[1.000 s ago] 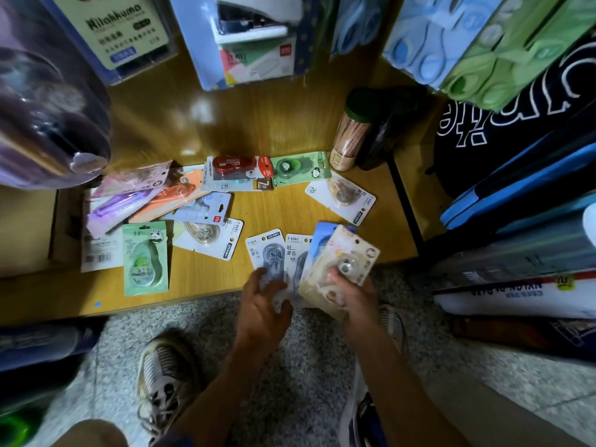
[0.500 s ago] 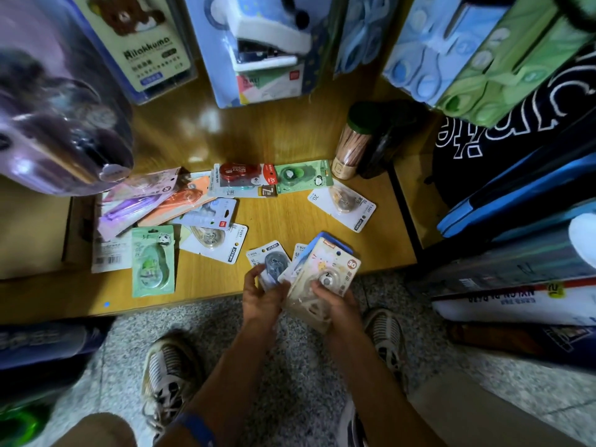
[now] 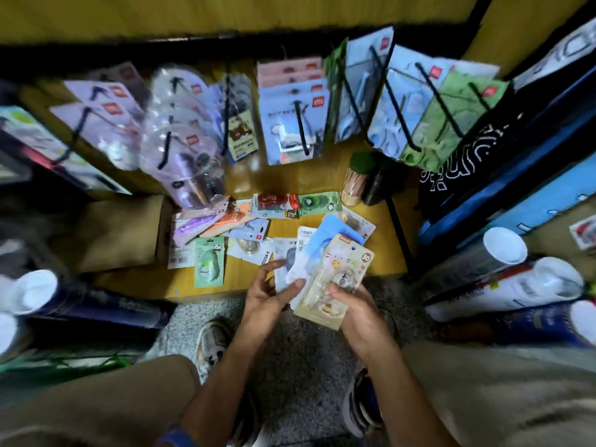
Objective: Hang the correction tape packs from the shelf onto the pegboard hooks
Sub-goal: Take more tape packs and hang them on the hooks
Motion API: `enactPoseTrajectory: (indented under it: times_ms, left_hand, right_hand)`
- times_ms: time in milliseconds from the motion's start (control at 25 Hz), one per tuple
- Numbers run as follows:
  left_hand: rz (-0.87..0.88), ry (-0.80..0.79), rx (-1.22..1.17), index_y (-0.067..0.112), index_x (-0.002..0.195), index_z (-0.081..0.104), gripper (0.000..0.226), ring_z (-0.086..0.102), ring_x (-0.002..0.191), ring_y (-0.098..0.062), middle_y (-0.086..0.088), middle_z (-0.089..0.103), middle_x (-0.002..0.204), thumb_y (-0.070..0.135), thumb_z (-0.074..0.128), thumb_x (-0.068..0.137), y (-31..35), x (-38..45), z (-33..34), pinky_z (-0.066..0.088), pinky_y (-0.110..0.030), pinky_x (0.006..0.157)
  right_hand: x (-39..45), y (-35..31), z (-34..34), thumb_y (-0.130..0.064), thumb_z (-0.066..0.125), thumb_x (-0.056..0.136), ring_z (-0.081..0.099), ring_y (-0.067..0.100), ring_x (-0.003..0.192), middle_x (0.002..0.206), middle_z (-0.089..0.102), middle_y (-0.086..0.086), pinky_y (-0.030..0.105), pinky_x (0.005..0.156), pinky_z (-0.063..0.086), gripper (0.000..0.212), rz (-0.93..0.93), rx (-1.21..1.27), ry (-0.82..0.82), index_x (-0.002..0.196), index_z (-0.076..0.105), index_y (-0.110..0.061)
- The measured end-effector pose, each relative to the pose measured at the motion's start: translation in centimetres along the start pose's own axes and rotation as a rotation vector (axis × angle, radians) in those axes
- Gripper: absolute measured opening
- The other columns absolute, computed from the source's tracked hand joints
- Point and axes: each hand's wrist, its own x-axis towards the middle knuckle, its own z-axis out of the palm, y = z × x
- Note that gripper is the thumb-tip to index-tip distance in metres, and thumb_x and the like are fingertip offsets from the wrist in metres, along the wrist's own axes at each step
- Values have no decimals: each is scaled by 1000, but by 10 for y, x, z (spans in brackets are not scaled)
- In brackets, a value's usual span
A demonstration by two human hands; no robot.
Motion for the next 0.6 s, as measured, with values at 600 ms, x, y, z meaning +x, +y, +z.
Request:
enactPoseTrajectory:
  times_ms: [600]
  left_hand:
    - [81, -230, -242, 9, 130, 57, 67, 69, 102, -29, -15, 68, 122, 2, 81, 67, 142, -146, 13, 58, -45, 85]
  right_hand:
    - [-139, -119, 82, 2, 71, 76, 69, 23, 104, 111, 73, 9, 35, 88, 55, 40, -198, -359, -435, 114, 67, -10]
